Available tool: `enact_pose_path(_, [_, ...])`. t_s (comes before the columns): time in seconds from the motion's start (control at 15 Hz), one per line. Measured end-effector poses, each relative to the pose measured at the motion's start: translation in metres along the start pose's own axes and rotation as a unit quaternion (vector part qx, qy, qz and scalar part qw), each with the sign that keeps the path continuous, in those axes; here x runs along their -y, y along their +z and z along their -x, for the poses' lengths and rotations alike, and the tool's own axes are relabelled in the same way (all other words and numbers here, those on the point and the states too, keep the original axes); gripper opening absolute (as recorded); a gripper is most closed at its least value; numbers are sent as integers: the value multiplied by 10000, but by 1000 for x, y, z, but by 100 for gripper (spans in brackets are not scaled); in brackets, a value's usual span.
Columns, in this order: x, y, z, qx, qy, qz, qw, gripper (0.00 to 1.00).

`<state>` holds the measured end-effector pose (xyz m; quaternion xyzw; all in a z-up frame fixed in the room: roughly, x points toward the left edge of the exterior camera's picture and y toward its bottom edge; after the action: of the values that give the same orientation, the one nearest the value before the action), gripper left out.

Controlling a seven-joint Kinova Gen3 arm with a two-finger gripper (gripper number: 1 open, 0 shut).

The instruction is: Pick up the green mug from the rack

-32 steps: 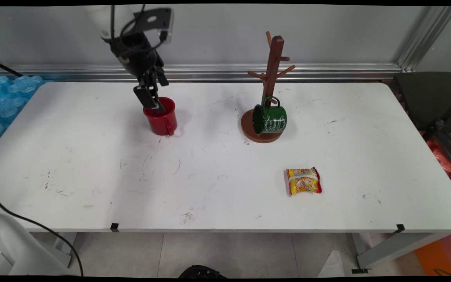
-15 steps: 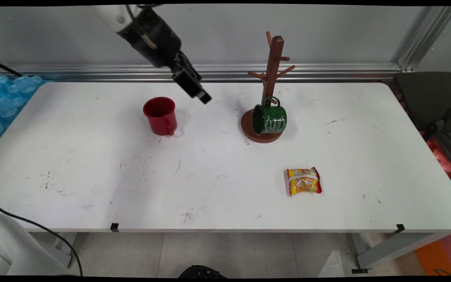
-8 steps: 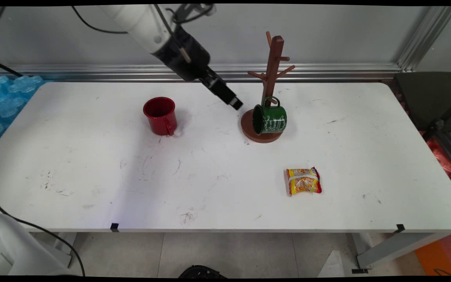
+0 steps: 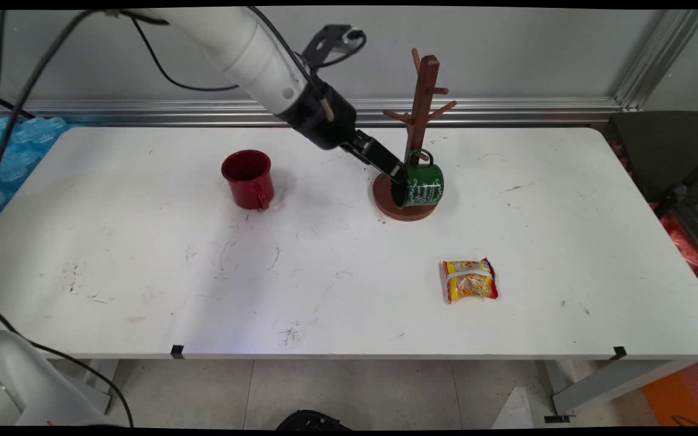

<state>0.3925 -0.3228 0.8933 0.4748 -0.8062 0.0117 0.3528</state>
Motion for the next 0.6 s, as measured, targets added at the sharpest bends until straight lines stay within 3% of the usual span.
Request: enact_pose_path(0.6, [5,52,6,-100,-611,-28,9981,100])
